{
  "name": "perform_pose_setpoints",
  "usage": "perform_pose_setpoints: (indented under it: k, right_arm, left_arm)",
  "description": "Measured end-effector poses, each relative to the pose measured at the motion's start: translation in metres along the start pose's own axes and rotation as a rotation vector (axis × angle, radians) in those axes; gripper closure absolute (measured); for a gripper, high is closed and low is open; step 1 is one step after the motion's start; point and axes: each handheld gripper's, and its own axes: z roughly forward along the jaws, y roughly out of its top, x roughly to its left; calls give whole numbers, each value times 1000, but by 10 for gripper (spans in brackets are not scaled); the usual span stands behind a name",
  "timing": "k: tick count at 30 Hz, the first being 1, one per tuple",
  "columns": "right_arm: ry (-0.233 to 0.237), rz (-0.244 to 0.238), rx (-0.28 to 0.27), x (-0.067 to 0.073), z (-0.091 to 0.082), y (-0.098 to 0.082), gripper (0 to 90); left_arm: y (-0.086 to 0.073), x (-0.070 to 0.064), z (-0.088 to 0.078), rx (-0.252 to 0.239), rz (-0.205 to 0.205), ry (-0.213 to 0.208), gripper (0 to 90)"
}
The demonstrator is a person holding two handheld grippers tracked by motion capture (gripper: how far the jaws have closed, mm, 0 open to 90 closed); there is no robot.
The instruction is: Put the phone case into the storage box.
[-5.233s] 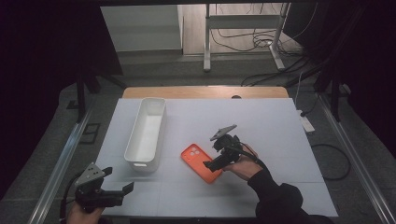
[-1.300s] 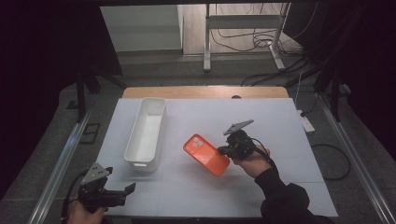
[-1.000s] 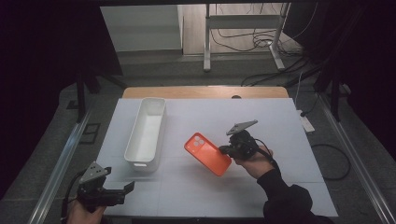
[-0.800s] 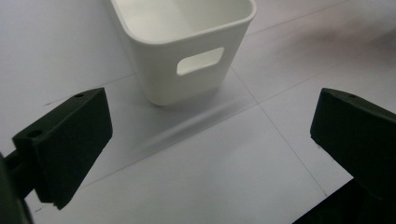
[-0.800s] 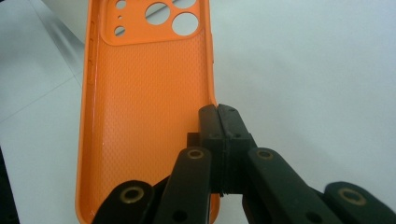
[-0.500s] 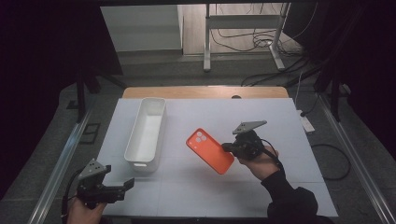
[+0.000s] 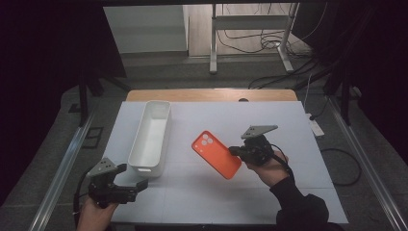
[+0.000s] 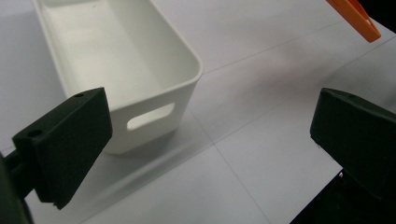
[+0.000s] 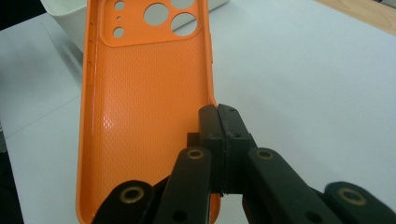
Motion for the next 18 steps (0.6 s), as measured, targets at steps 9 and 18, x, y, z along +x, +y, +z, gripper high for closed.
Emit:
perform_pose_setpoints:
  k: [9,18]
  right_arm:
    - [-7,-5,-16,2,-4,-1,891]
    - [-15,-11,-30,3,-5,0,891]
  left_arm:
    - [17,-7,17,-8,6,-68,0]
    - [27,-11,34,3,3,-117,0]
